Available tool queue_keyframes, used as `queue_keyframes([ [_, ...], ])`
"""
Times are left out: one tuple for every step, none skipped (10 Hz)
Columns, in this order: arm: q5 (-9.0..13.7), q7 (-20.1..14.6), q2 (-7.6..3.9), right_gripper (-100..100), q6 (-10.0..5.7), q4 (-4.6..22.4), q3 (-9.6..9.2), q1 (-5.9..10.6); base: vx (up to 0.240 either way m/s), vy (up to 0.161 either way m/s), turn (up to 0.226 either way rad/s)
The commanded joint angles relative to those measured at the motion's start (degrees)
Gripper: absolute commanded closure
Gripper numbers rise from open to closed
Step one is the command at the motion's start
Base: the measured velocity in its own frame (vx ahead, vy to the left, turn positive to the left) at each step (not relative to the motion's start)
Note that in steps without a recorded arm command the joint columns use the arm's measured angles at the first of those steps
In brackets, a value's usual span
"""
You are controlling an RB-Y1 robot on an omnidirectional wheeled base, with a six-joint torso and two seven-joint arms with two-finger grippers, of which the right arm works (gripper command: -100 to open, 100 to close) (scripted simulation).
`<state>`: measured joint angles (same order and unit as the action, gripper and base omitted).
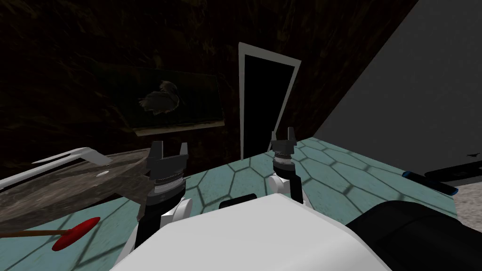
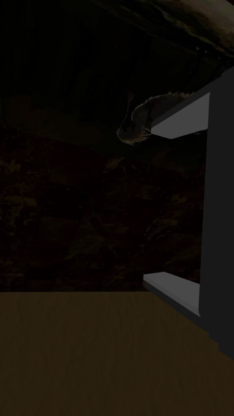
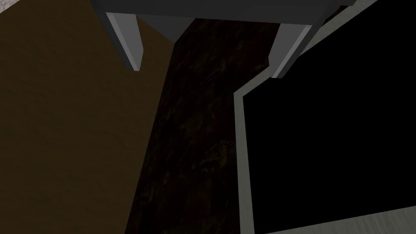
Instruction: Pull the door open
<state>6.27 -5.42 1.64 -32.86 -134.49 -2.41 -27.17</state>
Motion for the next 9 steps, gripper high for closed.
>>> queue_keyframes([
  [0.56, -1.9, -0.57, -100, -0.43, 1.75, -0.07, 0.02, 0.068, 0.006, 0.109],
  [0.78, -2.63, -0.77, -100, -0.6, 2.42, -0.1, 0.03, 0.125, -0.019, 0.071],
  [1.23, -4.16, -1.19, -100, -0.95, 3.83, -0.15, 0.05, 0.132, -0.038, 0.106],
  [1.54, -5.21, -1.45, -100, -1.19, 4.79, -0.19, 0.06, 0.125, -0.047, 0.096],
  [1.85, -6.25, -1.7, -100, -1.42, 5.75, -0.23, 0.07, 0.107, -0.042, 0.056],
  [2.16, -7.3, -1.96, -100, -1.66, 6.71, -0.27, 0.08, 0.093, -0.029, 0.072],
  [2.52, -8.53, -2.23, -100, -1.94, 7.84, -0.31, 0.1, 0.092, -0.024, 0.089],
  [2.91, -9.84, -2.51, -100, -2.24, 9.05, -0.36, 0.11, 0.085, -0.025, 0.105],
  [3.29, -11.15, -2.79, -100, -2.54, 10.26, -0.41, 0.13, 0.095, -0.022, 0.104],
])
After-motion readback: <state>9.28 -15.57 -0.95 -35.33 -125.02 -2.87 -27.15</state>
